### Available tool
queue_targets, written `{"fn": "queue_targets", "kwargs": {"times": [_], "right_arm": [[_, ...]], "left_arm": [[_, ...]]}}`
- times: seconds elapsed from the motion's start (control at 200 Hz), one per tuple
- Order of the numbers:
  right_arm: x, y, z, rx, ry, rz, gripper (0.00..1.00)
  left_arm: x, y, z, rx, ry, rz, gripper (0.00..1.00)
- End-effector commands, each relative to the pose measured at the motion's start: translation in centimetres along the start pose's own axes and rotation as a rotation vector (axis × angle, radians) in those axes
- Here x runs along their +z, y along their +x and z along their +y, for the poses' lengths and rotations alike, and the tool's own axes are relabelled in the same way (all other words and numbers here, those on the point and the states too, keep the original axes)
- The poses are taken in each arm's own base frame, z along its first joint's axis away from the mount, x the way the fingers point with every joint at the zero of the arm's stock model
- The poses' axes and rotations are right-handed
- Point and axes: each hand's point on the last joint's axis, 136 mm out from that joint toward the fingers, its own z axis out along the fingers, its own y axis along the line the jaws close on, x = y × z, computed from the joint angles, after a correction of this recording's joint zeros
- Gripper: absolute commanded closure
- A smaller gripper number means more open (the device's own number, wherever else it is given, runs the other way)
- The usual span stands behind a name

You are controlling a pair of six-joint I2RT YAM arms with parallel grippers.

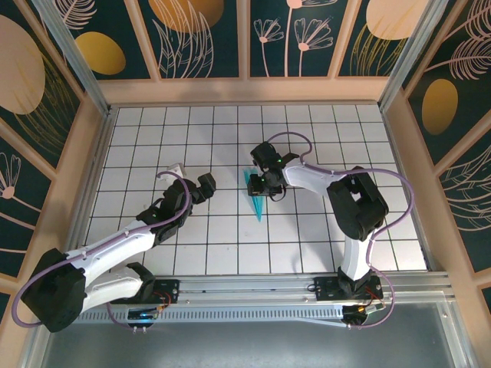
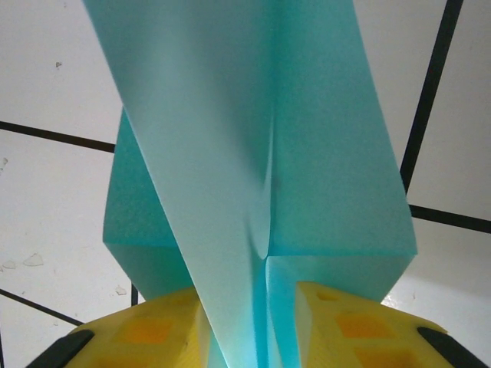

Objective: Fold a paper plane with a square sheet of paper (fold left side to right side)
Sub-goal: Move the paper plane to the top-center of the table.

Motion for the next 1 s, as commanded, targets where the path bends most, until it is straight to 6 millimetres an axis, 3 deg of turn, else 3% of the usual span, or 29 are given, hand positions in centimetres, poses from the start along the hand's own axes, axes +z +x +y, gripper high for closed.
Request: {"fn": "queue_targets", "kwargs": {"times": [0.0, 0.18, 0.46, 0.996], "right_arm": [[0.5, 0.5, -0.2, 0.007, 0.038, 0.024, 0.69], [0.8, 0.8, -0.2, 0.007, 0.046, 0.037, 0.74], [0.6, 1.1, -0.3, 0.004, 0.066, 0.036, 0.74], [-1.7, -0.5, 0.9, 0.017, -0.009, -0.036, 0.62]], "left_arm": [[0.1, -0.4, 0.0, 0.009, -0.009, -0.004, 0.01], [0.1, -0.3, 0.2, 0.003, -0.011, -0.004, 0.01], [0.1, -0.1, 0.3, -0.001, -0.011, -0.002, 0.01], [0.2, 0.0, 0.1, -0.007, -0.005, 0.004, 0.01]]}}
